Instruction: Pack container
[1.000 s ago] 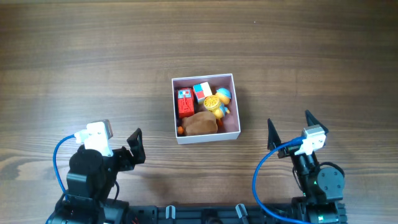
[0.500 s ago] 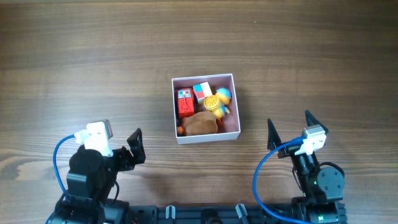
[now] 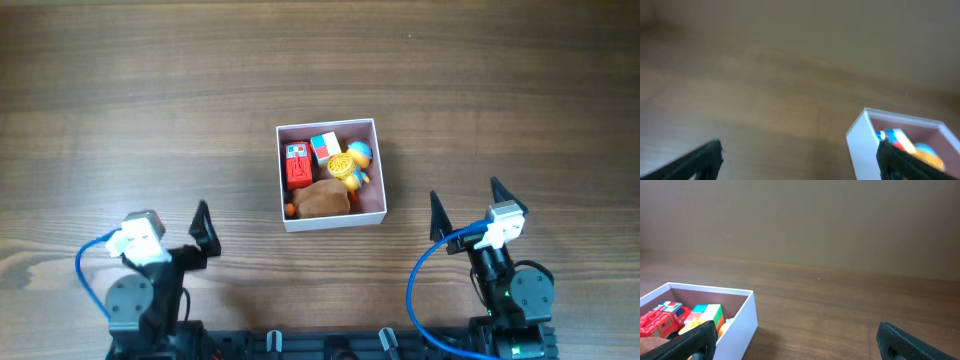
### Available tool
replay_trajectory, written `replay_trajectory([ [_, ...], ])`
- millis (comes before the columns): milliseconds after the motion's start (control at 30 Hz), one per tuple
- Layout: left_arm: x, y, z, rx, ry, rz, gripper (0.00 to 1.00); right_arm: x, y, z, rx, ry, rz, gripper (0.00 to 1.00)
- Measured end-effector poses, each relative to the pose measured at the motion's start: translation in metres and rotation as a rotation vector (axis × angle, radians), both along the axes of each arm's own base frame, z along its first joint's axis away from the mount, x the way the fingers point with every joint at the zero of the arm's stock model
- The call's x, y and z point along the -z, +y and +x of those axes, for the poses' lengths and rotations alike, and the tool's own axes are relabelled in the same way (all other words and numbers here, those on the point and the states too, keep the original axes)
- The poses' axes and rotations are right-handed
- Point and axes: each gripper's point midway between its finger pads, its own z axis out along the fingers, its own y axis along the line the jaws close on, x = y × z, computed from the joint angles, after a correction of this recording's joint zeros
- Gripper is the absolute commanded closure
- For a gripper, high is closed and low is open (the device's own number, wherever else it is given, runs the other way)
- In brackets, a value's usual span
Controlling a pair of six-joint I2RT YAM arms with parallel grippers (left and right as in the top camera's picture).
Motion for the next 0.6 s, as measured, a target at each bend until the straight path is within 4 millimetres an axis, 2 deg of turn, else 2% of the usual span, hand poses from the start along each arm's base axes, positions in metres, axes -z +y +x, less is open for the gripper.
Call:
replay_trajectory([
  [67, -0.009, -0.004, 0.013, 0.040, -0.129, 0.069, 0.00, 0.000, 0.000, 0.000, 0.000, 0.000, 0.000, 0.00],
  [167, -0.024, -0.007, 0.021, 0.061, -0.271, 0.132, 0.00, 0.000, 0.000, 0.000, 0.000, 0.000, 0.000, 0.00],
  [200, -0.020, -0.008, 0.022, 0.067, -0.283, 0.147, 0.00, 0.000, 0.000, 0.000, 0.000, 0.000, 0.000, 0.00],
  [333, 0.027, -0.009, 0.027, 0.083, -0.162, 0.163, 0.00, 0.000, 0.000, 0.000, 0.000, 0.000, 0.000, 0.00],
  [600, 0.031, -0.009, 0.027, 0.085, -0.148, 0.164, 0.00, 0.000, 0.000, 0.000, 0.000, 0.000, 0.000, 0.00],
])
